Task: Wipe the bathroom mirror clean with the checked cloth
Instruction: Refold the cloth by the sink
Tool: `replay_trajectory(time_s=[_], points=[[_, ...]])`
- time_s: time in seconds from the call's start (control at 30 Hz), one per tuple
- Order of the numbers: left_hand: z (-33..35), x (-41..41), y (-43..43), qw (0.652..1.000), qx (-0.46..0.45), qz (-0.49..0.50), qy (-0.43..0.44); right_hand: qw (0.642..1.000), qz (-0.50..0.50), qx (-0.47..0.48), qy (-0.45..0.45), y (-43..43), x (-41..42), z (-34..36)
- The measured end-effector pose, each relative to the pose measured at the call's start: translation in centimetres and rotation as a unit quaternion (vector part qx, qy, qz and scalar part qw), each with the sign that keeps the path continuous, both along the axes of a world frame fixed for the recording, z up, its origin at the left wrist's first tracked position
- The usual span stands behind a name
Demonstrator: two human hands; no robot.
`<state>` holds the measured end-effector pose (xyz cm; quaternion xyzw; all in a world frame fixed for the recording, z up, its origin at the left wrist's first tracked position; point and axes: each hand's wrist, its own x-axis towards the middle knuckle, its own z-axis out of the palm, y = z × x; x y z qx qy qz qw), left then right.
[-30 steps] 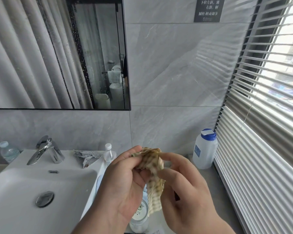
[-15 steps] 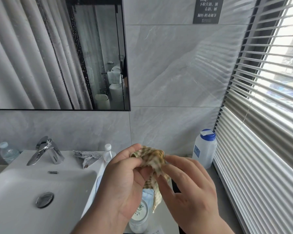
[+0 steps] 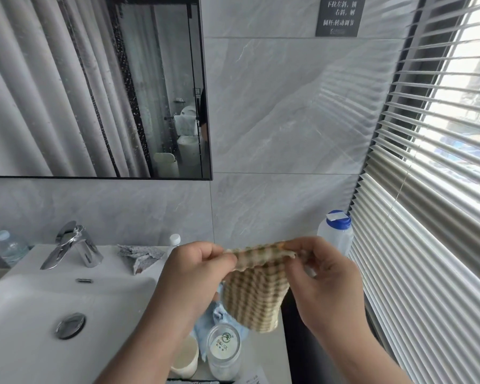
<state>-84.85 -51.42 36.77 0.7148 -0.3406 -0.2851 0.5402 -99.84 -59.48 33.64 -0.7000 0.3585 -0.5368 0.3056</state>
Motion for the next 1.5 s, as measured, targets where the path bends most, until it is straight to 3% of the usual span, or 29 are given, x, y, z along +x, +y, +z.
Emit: replay_trajectory(time_s=[0.17,0.33,0.4,0.53,0.6,0.8,0.9,1.07,1.17,1.27,1.33,1.43,1.5], points=[[0.2,1.3,-0.2,0.987,0.047,0.037,-0.147,0.999,0.031,0.009,0.007,-0.2,-0.3,0.6],[0.1,1.0,-0.3,0.983,-0.040,0.089,-0.156,0.988,0.071,0.132,-0.028,-0.6,-0.5,0.4],[-0.2,0.5,-0.3,0.987,-0.086,0.065,-0.120,0.979,0.092,0.177,-0.052,-0.6,-0.5,0.3],[-1.0,0.3,-0.5,0.987,-0.143,0.006,0.072,0.942,0.150,0.269,-0.131,-0.6,-0.7,0.6],[-1.2,0.2,-0.6,0.980,-0.150,-0.008,0.128,0.924,0.161,0.305,-0.164,-0.7,-0.8,0.6],[-1.9,0.3,-0.1,0.973,-0.135,-0.134,0.130,0.876,0.189,0.372,-0.242,-0.5,-0.9,1.2],[-2.3,0.4,-0.2,0.982,-0.130,-0.101,0.097,0.868,0.199,0.378,-0.254,-0.5,-1.0,1.1],[-1.8,0.1,-0.2,0.975,-0.157,-0.051,0.149,0.866,0.212,0.362,-0.272,-0.7,-0.9,0.8],[-1.2,-0.4,-0.6,0.963,-0.169,-0.033,0.205,0.830,0.272,0.385,-0.299,-1.6,-0.7,-0.3],[-0.4,-0.8,-1.2,0.952,-0.163,-0.026,0.258,0.823,0.340,0.433,-0.139,-1.2,0.2,-2.0],[-0.1,-0.3,-1.7,0.948,-0.149,-0.009,0.282,0.816,0.364,0.441,-0.089,-0.9,0.5,-3.1],[-0.5,1.0,-2.5,0.929,-0.134,0.024,0.345,0.811,0.366,0.433,-0.144,-0.8,0.2,-3.8],[-1.6,1.4,-2.5,0.914,-0.083,-0.010,0.397,0.816,0.344,0.423,-0.191,-0.9,0.1,-2.9]])
